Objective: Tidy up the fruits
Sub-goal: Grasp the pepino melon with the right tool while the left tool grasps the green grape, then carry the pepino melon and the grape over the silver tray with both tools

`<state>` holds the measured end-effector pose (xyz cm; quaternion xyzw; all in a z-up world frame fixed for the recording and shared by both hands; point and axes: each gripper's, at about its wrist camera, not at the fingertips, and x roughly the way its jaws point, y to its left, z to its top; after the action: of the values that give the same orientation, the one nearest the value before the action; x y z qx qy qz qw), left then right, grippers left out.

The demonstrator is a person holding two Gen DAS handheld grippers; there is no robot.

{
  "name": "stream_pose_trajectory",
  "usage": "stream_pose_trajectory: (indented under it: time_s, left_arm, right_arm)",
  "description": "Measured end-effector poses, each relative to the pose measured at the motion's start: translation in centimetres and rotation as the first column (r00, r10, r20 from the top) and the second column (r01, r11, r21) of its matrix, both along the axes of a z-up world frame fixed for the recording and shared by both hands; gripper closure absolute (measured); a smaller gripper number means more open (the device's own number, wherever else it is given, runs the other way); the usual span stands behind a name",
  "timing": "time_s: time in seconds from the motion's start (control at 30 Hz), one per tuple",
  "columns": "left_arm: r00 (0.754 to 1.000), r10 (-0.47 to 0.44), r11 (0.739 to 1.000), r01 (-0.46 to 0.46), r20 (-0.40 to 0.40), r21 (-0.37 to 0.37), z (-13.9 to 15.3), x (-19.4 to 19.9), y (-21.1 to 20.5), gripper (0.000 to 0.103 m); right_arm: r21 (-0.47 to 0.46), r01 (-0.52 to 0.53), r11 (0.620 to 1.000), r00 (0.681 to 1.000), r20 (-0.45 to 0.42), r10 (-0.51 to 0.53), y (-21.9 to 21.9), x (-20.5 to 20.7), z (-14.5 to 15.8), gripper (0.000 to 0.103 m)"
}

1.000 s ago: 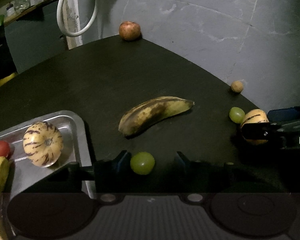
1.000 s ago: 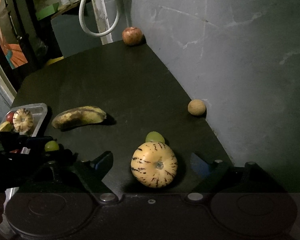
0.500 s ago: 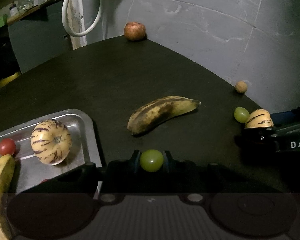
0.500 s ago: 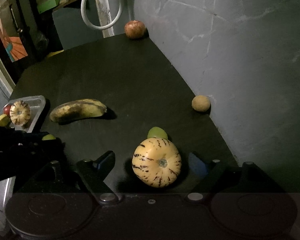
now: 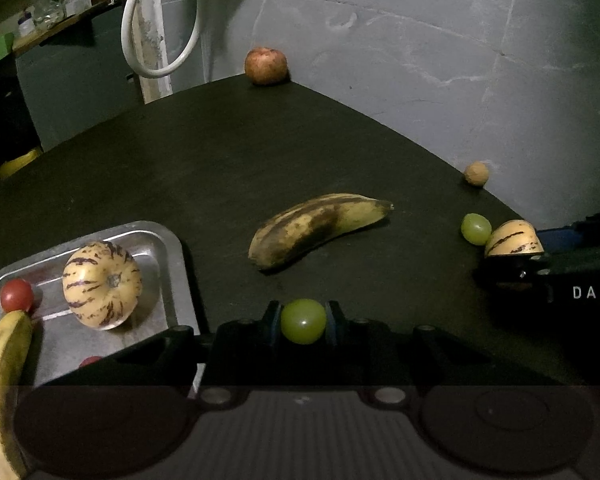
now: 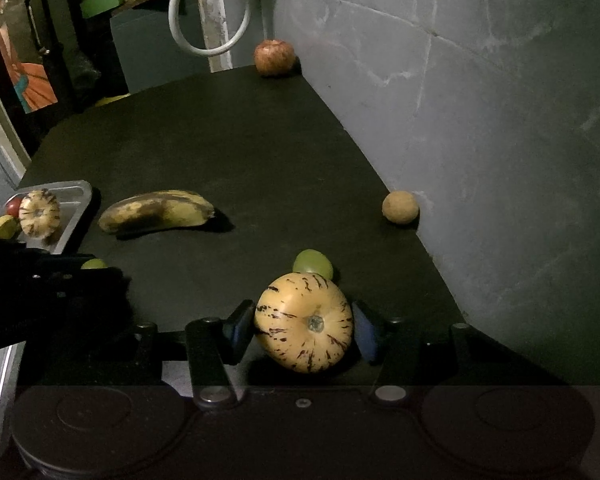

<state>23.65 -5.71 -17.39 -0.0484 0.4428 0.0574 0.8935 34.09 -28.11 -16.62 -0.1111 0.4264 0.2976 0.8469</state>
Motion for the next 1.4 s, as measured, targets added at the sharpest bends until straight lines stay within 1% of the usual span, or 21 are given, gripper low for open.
stream_pose_trajectory:
  time_s: [0.2,0.4,0.8,1.07,1.23,1.4]
  left_arm:
    - [1.0,-0.008,1.0,0.008,0.002,0.007,0.7,-0.3,-0.5,0.079]
    - [1.0,-0.011,1.0,0.011,0.016,0.017,1.9,-0.9,-1.2,0.079]
    - [0.998,-0.013,1.0,0.012,0.067,0.019,5.2,-3.3,-0.8,0.079]
    - [0.991,-0.055,0.998,0.057,0.118,-0.015,7.0,-5.0,1.9,0.079]
    - [0.983,-0.089,0.995,0.095,0.16,-0.028,8.3,-6.6,4.9,0.079]
    - [0.977,-0.097,0.994,0.105,0.188,-0.032,9.5,-8.3,8.6,0.079]
  right_arm:
    - [0.023,0.002,1.0,1.0,-0.001,-0.002,-0.5,-0.7,0.7,0.05]
    - [0.051,0.008,0.999,1.0,0.002,-0.009,-1.3,-1.7,1.6,0.05]
    - [0.112,-0.004,0.994,0.998,0.056,-0.003,-1.6,-4.4,5.3,0.05]
    - [0.132,0.04,0.99,0.992,0.11,-0.055,0.4,-7.3,8.6,0.05]
    - [0.137,0.072,0.988,0.985,0.144,-0.091,3.0,-10.1,10.8,0.05]
    - [0.148,0.085,0.985,0.978,0.177,-0.111,5.7,-12.9,12.9,0.05]
